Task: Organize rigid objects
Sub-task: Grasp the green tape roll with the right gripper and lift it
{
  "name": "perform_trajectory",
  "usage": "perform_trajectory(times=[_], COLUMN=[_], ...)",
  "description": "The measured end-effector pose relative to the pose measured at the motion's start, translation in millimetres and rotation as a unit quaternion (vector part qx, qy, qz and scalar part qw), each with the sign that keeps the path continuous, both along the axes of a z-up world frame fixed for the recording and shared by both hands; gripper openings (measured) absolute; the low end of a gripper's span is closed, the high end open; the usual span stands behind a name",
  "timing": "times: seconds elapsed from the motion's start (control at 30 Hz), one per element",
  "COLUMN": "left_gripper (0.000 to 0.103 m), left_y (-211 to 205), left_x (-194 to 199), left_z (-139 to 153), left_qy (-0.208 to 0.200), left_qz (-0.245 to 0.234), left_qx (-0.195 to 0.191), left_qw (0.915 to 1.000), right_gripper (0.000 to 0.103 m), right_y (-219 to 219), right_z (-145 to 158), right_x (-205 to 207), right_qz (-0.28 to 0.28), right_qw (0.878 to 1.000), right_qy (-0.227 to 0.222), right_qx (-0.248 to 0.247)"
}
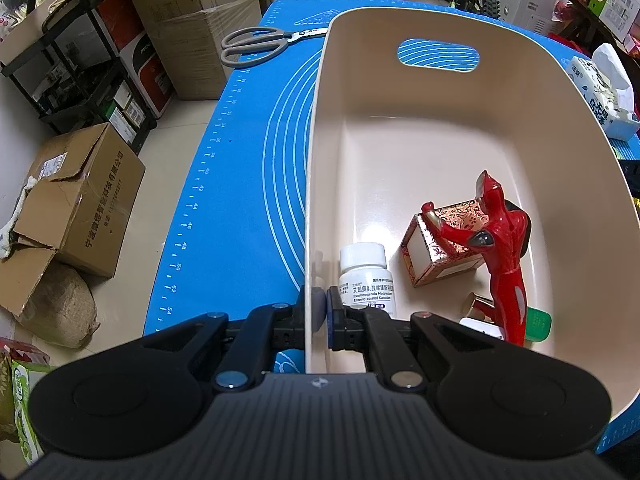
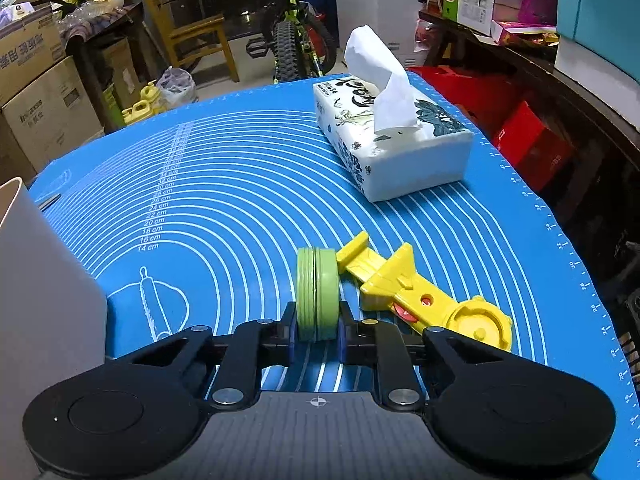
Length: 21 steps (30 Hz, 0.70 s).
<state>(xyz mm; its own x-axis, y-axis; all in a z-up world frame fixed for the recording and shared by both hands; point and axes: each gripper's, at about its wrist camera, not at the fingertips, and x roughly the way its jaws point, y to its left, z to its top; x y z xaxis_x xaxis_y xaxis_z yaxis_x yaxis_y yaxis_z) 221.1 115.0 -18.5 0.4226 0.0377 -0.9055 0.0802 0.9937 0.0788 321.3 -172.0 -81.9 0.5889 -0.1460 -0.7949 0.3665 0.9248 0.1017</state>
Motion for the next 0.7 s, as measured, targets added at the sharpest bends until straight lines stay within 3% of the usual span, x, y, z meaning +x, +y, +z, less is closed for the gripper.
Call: perform_trajectory(times=[0.33, 0.7], left_gripper=[0.009, 0.009], left_y=[-0.2, -2.1], left_x=[0.2, 0.3], left_z=[0.4, 0.7], left_qy=[0.0, 0.0], left_qz=[0.0, 0.001], left_qx=[0.0, 0.005], left_qw=[1.0, 1.0], right_gripper=[0.028, 0.028], right_y=[14.4, 57.1], right_z=[35.3, 109.3], right_x=[-18.9, -47.7], right_qz=[0.028, 0.098], right_qw=[0.999, 0.987], right_qy=[-0.028, -0.122], right_qx=[-0.028, -0.026])
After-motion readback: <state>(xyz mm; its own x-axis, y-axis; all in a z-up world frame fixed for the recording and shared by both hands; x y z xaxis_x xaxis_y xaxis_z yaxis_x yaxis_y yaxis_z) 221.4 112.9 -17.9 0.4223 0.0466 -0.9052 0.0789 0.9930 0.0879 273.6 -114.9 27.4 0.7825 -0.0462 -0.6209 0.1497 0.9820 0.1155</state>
